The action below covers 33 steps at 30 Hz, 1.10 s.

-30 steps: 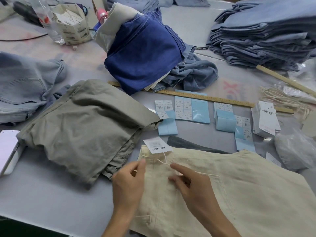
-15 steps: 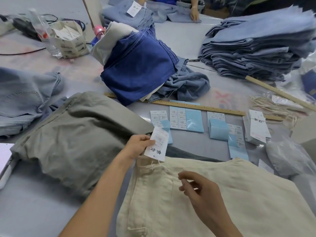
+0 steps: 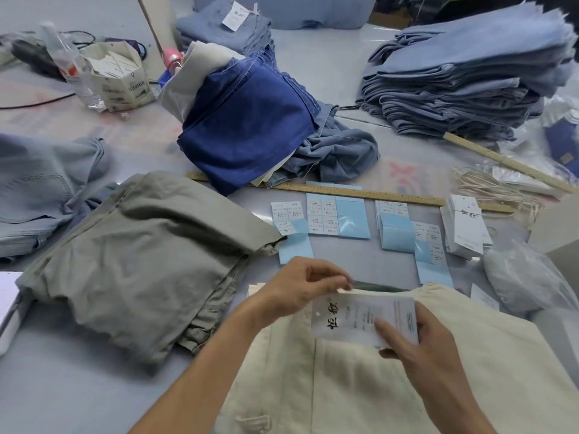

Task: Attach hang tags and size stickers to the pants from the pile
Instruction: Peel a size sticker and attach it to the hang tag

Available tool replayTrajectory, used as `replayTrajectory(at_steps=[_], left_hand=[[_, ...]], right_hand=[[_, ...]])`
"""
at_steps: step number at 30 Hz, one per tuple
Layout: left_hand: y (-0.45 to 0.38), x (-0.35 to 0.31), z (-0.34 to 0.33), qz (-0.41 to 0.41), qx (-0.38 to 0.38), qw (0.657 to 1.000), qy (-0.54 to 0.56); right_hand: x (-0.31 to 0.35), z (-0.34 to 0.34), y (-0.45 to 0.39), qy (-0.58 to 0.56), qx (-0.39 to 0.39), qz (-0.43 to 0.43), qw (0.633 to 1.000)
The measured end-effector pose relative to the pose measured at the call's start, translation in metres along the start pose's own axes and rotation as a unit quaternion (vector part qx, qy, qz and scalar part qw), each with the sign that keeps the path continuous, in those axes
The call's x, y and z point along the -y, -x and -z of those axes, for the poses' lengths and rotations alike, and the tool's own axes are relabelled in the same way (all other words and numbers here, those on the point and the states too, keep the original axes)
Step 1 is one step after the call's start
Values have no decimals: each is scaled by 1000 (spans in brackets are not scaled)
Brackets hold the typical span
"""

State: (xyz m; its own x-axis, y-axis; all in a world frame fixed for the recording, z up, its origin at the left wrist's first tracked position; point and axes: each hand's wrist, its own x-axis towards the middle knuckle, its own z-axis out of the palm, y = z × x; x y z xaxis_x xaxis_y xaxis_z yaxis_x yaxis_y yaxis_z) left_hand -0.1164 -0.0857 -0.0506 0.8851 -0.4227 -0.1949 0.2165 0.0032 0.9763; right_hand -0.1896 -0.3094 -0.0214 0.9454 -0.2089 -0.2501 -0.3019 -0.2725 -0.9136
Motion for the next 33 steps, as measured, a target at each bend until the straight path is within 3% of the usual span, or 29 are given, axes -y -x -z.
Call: replayTrajectory(at_steps=[3, 6, 7, 9, 11, 13, 16, 22, 26, 28, 31, 33], left_hand=[[1, 11, 24, -17, -205, 979, 10], [3, 34, 65, 8, -404, 913, 54], [5, 44, 80, 24, -464, 883, 64], [10, 62, 109, 54, -562, 821, 82], [12, 75, 134, 71, -616, 774, 130], [10, 80, 151, 94, -619, 760, 174], [-1, 75, 165, 134, -567, 785, 210], [-19, 61, 171, 165, -542, 806, 170], [-5, 58, 173, 167, -556, 814, -8], [18, 57, 187, 158, -604, 769, -141], [68, 68, 212, 198, -675, 659, -267], [96, 85, 218, 298, -611, 657, -327]], right_hand=[[-14, 11, 8, 59, 25, -73, 995], [-18, 11, 16, 194, 44, -85, 976], [-14, 9, 18, 275, 19, -40, 960], [-7, 3, 21, 397, -69, 133, 905], [0, -12, 23, 388, -83, 305, 866], [-10, -31, 23, 409, 0, 395, 822], [-37, -46, 23, 525, 106, 385, 752], [-46, -48, 18, 509, 84, 384, 766], [-43, -49, 14, 435, 8, 430, 791], [-40, -46, 9, 400, -12, 465, 790], [-31, -48, 5, 356, -37, 477, 803], [-24, -53, 5, 357, -49, 468, 807]])
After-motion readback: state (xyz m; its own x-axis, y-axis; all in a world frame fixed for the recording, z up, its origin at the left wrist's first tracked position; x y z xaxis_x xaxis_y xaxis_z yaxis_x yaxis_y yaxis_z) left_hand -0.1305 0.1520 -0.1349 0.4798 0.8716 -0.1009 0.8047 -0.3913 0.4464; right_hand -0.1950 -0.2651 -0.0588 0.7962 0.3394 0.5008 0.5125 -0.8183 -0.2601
